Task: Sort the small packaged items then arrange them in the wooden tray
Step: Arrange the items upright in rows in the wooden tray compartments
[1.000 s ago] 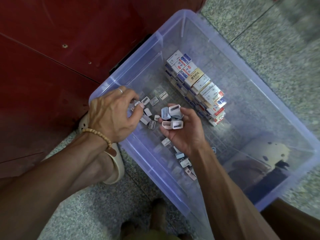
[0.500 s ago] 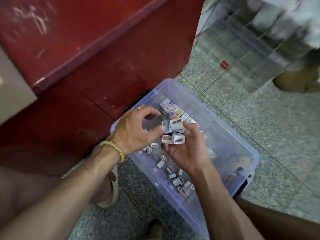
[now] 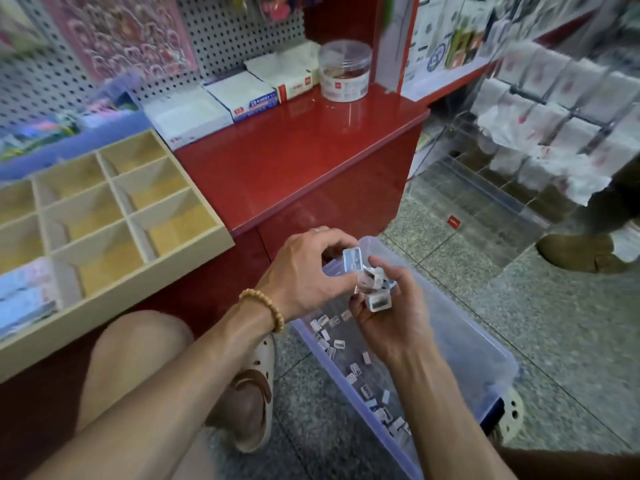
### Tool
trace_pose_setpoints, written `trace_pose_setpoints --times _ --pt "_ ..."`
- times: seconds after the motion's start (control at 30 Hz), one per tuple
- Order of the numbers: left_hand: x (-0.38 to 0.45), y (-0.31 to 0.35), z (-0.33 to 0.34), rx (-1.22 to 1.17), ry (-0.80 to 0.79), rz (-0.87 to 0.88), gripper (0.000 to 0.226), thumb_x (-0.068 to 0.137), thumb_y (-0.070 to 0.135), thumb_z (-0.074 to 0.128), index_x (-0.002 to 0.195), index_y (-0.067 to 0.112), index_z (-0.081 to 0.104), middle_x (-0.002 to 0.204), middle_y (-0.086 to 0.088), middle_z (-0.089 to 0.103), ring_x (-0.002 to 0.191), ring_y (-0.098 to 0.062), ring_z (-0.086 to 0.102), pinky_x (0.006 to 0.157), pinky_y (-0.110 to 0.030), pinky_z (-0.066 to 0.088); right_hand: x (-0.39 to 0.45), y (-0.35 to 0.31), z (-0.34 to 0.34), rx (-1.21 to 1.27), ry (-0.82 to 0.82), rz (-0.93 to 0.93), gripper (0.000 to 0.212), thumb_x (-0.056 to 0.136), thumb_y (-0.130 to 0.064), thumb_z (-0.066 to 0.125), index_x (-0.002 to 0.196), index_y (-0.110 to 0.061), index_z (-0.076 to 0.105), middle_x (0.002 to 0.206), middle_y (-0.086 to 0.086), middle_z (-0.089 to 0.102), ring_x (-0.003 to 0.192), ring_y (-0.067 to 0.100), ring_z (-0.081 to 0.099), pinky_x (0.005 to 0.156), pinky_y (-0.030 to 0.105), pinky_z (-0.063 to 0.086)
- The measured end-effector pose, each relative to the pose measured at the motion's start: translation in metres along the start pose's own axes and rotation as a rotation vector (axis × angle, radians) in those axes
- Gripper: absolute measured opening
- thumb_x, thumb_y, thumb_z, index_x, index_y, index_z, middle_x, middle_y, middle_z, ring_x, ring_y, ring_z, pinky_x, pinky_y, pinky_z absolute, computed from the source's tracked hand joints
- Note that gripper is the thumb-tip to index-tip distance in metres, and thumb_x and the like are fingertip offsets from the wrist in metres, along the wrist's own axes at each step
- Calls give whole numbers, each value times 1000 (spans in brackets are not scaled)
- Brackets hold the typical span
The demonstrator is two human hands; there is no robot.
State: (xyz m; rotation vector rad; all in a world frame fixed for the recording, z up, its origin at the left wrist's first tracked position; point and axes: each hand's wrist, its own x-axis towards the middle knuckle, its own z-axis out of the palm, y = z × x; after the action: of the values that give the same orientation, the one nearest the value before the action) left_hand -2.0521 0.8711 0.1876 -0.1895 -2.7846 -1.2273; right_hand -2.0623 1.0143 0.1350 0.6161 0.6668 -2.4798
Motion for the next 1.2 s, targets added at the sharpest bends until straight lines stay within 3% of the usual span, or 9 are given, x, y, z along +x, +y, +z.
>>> trace_pose_setpoints --times 0.1,0.23,0.33,0.43,0.63,0.7,0.8,1.1,1.2 --pt "-11 4 -21 26 59 18 31 74 29 81 102 23 70 98 10 68 94 -3 61 87 -22 46 -9 8 17 -6 14 19 7 92 -12 58 94 -6 61 79 10 62 58 15 61 45 19 49" --pt "-33 -3 -54 57 137 -17 32 73 30 82 102 24 70 99 12 67 93 -1 59 84 -14 42 -16 21 40 -67 -27 -11 14 97 -13 57 111 -12 57 83 9 64 64 14 66 46 17 49" --pt "-52 -15 -82 86 204 -74 33 69 38 79 100 29 70 96 12 68 89 -3 60 81 -22 46 -20 37 62 -170 -85 -23 14 91 -18 62 105 -17 58 87 9 65 63 12 66 43 16 46" --pt "-75 -28 -111 112 284 -140 31 69 28 85 98 26 72 95 10 68 79 -1 60 73 -13 45 -23 57 87 -250 -183 -2 26 79 -31 62 101 -18 57 82 8 64 58 10 62 38 15 41" --pt "-133 -63 -166 151 401 -317 32 68 27 85 98 25 72 88 14 65 76 0 61 71 -8 42 -25 106 124 -380 -293 87 27 83 -38 57 99 -17 53 80 4 57 55 8 57 33 15 32" --pt "-151 -76 -179 164 437 -377 36 66 34 83 98 26 71 92 12 64 76 -3 61 79 -19 49 -24 120 133 -419 -304 100 27 84 -39 58 99 -18 53 78 4 59 56 8 57 33 16 33" --pt "-170 -95 -198 235 484 -462 35 69 26 85 101 22 72 95 5 63 75 -12 62 82 -33 52 -23 137 143 -482 -309 124 22 93 -37 54 102 -17 53 73 5 63 55 9 57 33 16 33" --pt "-165 -130 -221 498 378 -557 45 77 35 78 120 24 68 100 5 50 83 -15 53 84 -38 50 -18 150 150 -610 -296 103 38 79 -39 62 107 -14 56 77 6 64 59 12 56 37 18 34" --pt "-158 -133 -222 556 314 -561 47 80 42 74 124 27 65 102 5 47 95 -17 56 84 -38 50 -16 149 147 -645 -278 85 36 78 -39 62 104 -14 57 78 6 62 60 12 56 38 18 33"
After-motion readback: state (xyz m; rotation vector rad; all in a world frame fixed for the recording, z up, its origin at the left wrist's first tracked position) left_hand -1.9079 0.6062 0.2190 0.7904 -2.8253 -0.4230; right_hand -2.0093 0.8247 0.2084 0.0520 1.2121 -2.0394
